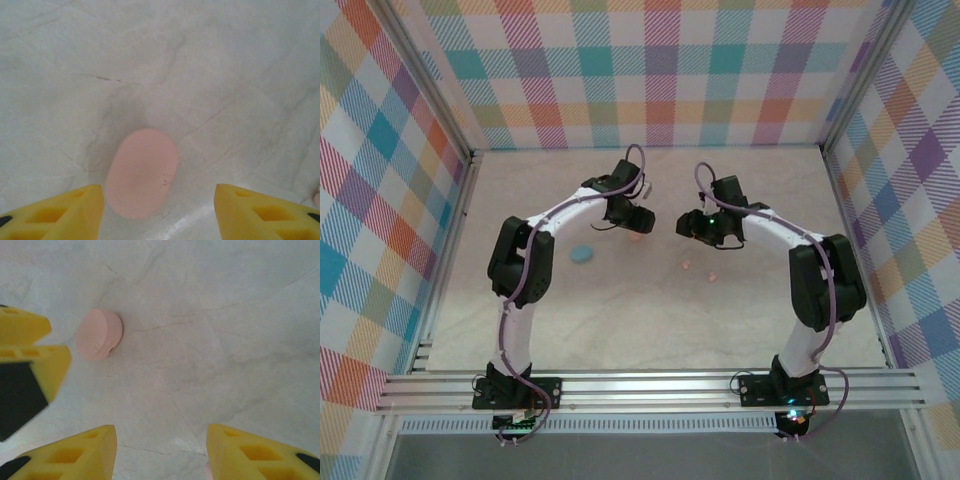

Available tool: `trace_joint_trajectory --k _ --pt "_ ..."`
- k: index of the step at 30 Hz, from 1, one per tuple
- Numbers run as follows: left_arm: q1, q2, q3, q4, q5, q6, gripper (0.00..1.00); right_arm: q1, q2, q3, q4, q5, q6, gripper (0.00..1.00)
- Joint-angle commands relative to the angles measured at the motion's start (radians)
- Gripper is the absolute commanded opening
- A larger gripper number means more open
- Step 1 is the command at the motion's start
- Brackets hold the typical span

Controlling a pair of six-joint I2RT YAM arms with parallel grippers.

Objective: Insert wireless bluetooth earbuds into charging case

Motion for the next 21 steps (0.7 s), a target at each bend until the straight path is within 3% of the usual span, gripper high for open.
trace_joint_trajectory --k 1,8,12,16,21 --pt "0.042 -0.021 -0.028 0.031 0.003 -0.111 0.57 0.038 0.031 0.043 0.005 0.02 0.042 0.51" --pt "0.091 0.07 0.01 0.006 0.005 -0.159 0.35 0.086 0.065 0.068 -0.009 0.031 0.047 0.49" --pt "0.093 0.101 0.005 0.007 -0.001 -0.162 0.27 0.088 0.114 0.108 -0.027 0.031 0.037 0.42" --pt "0.086 0.09 -0.054 0.045 0.029 -0.181 0.25 0.087 0.186 0.184 -0.059 0.007 0.025 0.3" --pt "0.05 0.042 -0.126 0.07 0.018 -0.194 0.25 0.085 0.223 0.223 -0.076 -0.002 0.019 0.28"
